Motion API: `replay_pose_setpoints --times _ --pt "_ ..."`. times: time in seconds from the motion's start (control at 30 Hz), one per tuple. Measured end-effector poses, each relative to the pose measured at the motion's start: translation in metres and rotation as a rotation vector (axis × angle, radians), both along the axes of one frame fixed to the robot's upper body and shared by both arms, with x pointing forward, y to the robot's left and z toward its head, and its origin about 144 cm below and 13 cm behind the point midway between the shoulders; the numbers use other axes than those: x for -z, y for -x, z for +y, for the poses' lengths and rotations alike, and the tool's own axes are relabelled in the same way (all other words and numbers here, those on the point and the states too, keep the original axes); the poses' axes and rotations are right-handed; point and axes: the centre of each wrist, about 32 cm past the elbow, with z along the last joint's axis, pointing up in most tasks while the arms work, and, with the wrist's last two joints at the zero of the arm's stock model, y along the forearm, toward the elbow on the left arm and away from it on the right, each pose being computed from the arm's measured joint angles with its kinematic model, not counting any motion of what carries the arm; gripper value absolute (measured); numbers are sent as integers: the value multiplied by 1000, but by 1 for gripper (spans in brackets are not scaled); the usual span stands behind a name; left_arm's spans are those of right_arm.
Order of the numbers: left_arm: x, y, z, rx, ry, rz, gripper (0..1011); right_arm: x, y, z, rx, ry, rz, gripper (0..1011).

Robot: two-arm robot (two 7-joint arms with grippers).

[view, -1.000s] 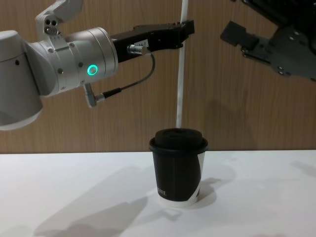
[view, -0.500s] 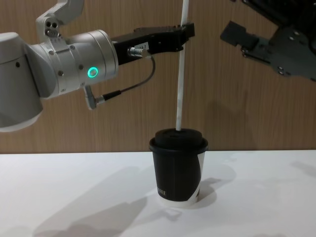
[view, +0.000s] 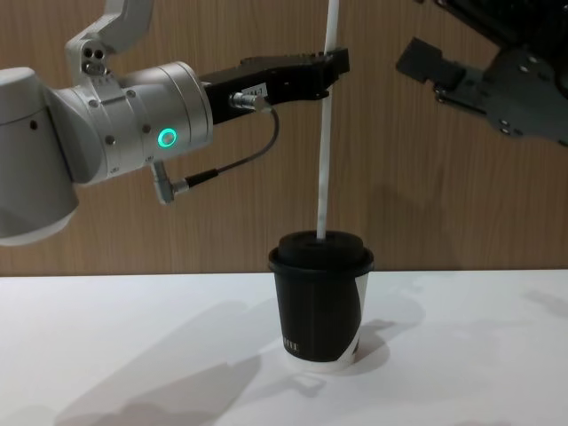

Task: Pick up the straw with one hand, pass it to the other hand, and insert it into the cup.

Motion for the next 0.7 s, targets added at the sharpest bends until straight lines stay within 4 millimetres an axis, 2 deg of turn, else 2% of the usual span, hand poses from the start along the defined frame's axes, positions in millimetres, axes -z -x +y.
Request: replay_pose_setpoints --times 0.7 --pt "8 -5 -3 7 10 9 10 0 0 0 0 0 0 1001"
